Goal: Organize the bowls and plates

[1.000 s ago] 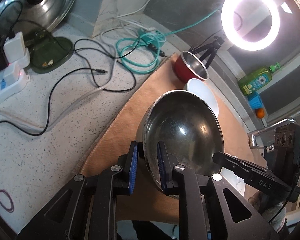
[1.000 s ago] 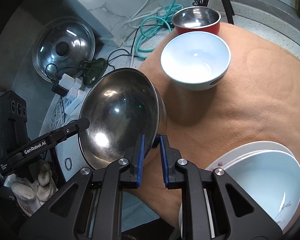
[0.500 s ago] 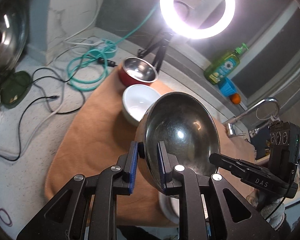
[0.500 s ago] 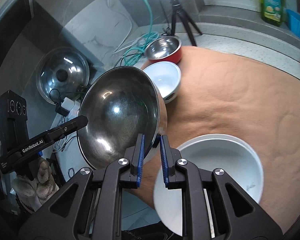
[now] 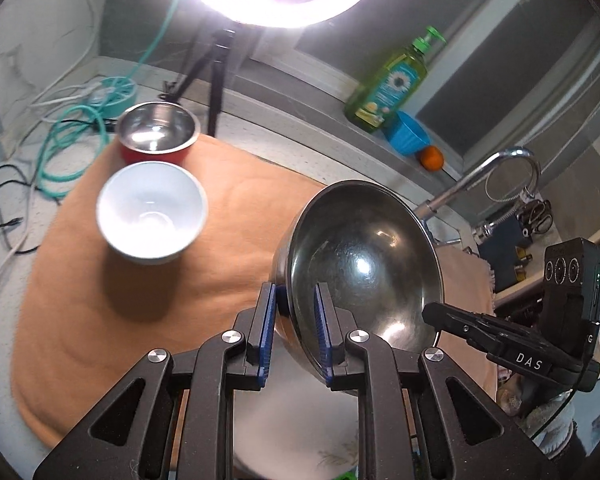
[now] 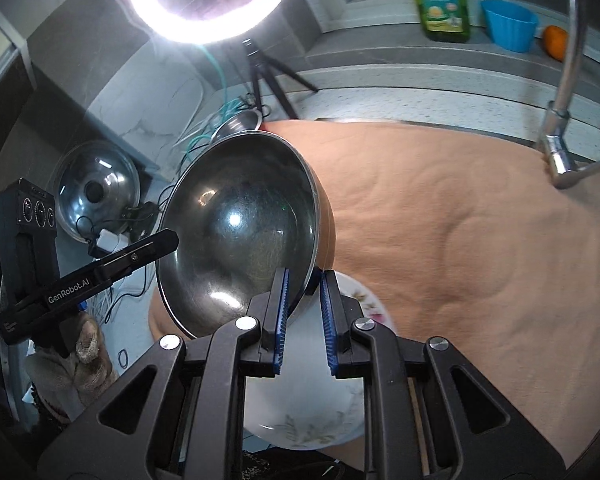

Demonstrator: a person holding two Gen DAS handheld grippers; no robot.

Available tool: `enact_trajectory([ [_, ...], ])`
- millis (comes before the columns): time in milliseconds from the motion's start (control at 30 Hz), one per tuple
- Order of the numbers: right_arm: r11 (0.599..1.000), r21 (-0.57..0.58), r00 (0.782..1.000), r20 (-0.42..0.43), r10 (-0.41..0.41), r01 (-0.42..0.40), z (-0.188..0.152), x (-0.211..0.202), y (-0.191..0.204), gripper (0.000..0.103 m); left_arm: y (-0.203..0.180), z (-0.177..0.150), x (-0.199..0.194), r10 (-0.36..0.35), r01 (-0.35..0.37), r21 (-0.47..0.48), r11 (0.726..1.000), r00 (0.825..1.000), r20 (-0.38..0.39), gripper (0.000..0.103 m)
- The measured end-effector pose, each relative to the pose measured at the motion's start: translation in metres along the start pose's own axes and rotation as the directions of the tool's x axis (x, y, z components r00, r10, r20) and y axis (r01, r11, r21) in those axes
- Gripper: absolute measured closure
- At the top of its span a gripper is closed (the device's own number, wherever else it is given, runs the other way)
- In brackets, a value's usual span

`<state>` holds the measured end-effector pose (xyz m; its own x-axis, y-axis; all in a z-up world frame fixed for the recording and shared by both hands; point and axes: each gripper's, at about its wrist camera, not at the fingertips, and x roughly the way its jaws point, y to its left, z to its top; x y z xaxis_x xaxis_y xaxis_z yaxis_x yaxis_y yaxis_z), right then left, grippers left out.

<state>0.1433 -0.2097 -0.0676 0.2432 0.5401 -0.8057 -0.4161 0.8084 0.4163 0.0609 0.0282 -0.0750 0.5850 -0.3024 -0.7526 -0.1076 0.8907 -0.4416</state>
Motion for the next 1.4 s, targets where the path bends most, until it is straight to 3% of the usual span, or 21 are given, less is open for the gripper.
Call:
enact_trajectory([
  [433, 0.991, 0.103, 0.997, -0.006, -0.081, 0.082, -0.013, -0.022, -0.096, 0.087, -0.069, -0.004, 0.075, -0.030, 0.040, 0.084, 0.996, 0.992, -0.122, 0.086],
  [667, 0.982, 0.154, 0.994, -0.028, -0.103, 0.106, -0.020, -0.014, -0.130, 0.087, -0.085, -0.008, 0.103, -0.020, 0.038, 0.101, 0.994, 0.984, -0.176, 0.086],
  [1400, 0.977, 0.175, 0.992, -0.061, -0.109, 0.119, -0.024, 0.006, -0.154, 0.088, -0.083, -0.017, 0.131, 0.002, 0.025, 0.100, 0.995, 0.966, -0.260, 0.086],
])
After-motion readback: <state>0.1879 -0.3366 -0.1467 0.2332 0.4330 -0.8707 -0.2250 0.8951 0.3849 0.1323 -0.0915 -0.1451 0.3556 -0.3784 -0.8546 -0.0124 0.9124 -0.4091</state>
